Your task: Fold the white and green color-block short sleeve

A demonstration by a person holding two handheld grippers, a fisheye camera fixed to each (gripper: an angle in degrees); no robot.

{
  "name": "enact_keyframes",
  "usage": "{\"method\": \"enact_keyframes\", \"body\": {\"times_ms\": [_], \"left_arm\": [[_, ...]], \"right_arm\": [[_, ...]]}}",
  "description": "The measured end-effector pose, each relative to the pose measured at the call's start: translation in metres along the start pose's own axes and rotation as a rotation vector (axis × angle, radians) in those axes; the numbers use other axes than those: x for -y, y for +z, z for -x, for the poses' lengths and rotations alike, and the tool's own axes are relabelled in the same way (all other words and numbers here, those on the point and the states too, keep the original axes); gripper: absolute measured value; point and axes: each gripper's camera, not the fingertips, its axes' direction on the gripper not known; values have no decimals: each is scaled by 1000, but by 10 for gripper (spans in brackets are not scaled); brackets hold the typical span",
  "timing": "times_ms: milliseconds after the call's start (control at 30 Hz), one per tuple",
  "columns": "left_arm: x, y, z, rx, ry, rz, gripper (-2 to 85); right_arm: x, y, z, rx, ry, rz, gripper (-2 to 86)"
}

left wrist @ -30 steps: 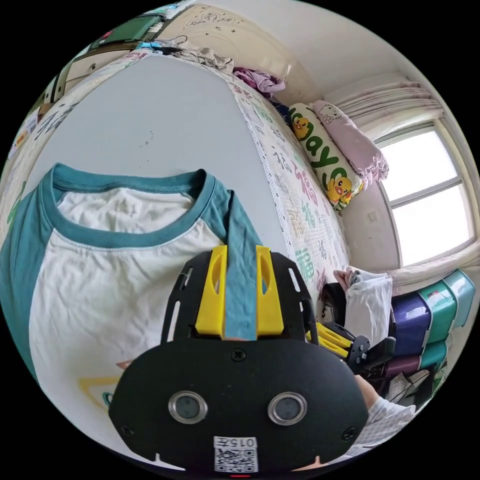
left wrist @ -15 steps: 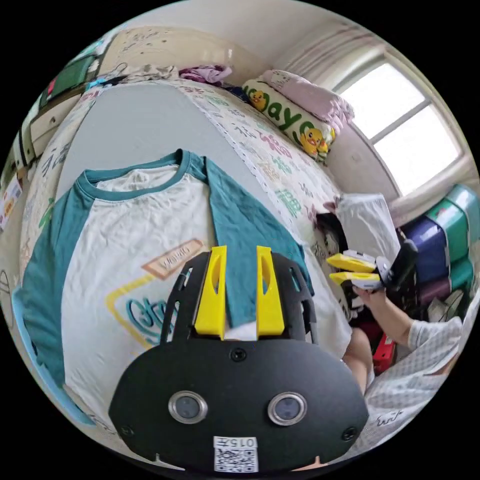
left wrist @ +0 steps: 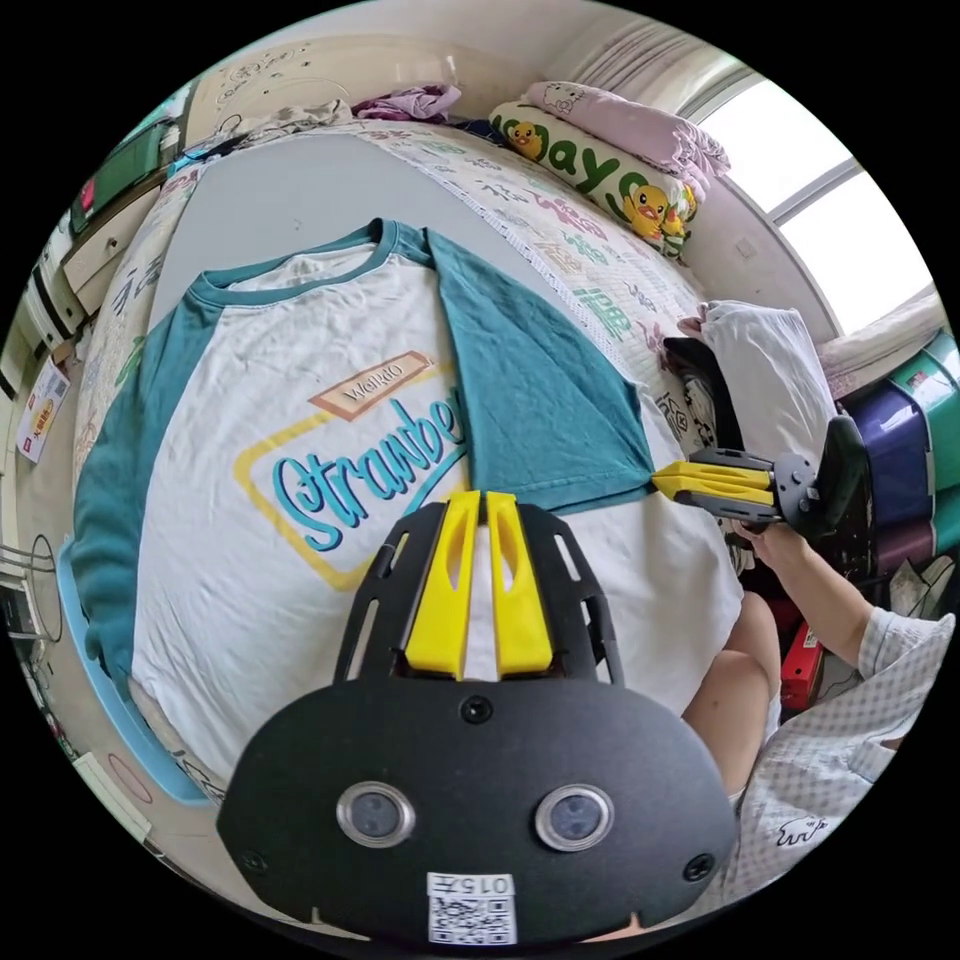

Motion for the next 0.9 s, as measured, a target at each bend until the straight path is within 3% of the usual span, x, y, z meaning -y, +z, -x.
{"method": "enact_keyframes", "body": {"times_ms": [233,367,467,567,733,900], "left_arm": [[-18,-7,-23,19,-150,-47,-7],[-58,-36,-73,207,-317,-166,-7],[-95,-36,-125,326,-390,-178,-6],[-126,-20,-158,317,-484,-122,-5],[-162,0,-183,315,-542,-91,-3],[-180,5,-192,313,-556,-115,-4]], "right_arm": [[6,4,-1,4,113,8,1],[2,-4,11,37,336,21,1],[-4,-2,44,-65,471,31,2],[-8,13,75,-165,632,101,1],[-19,53,99,-123,796,252,-3],[-28,70,119,-79,858,202,-7]]}}
